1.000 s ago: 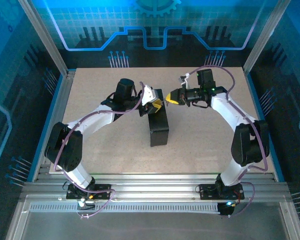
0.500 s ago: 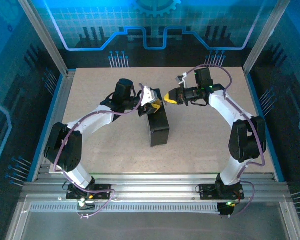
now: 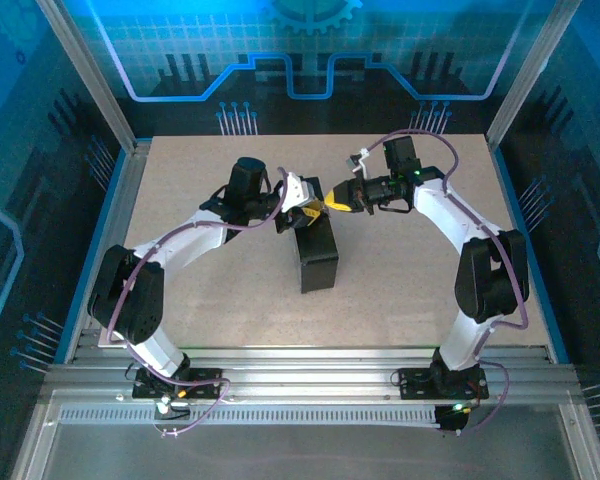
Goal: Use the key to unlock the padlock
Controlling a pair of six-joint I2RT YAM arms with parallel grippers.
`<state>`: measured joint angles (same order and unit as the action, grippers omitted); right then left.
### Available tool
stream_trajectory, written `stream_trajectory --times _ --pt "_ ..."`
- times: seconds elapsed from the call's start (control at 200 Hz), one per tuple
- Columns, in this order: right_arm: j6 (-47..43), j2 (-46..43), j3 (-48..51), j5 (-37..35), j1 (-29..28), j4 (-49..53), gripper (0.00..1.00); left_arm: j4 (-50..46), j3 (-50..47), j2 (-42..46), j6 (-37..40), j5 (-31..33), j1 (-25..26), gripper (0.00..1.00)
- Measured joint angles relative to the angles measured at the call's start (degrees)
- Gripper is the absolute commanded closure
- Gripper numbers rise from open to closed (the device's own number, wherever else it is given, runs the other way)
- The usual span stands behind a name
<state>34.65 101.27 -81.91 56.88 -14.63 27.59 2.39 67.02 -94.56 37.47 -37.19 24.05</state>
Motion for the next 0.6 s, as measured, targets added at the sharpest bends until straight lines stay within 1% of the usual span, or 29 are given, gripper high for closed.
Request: stream_trajectory --times 0.15,0.265,0.39,0.465,0.545,0.6 --pt "-4.7 0.0 -0.4 -0.4 0.7 3.8 0.66 -5.1 3.2 -1.3 0.6 -2.1 -0.3 0.98" --pt "-9.4 -0.6 0.0 -1.2 4.2 5.2 0.63 -9.2 5.1 -2.0 1.7 -3.4 -0.9 0.98" --pt "-16.2 -4.6 2.6 -2.4 8.7 3.1 0.59 -17.0 9.0 -3.1 3.7 -5.2 -1.5 0.98" --pt "-21.1 -7.9 5.0 -2.2 8.7 -0.1 0.55 -21.9 12.0 -4.6 5.0 -6.2 -1.5 0.97" --pt "-28.0 -10.4 6.4 -1.1 7.5 -3.6 0.55 -25.9 14.4 -6.0 6.1 -6.9 -1.5 0.97" --pt "-33.7 -11.4 7.5 -0.4 6.5 -6.7 0.57 -27.4 15.0 -6.2 6.5 -7.3 -1.6 0.97"
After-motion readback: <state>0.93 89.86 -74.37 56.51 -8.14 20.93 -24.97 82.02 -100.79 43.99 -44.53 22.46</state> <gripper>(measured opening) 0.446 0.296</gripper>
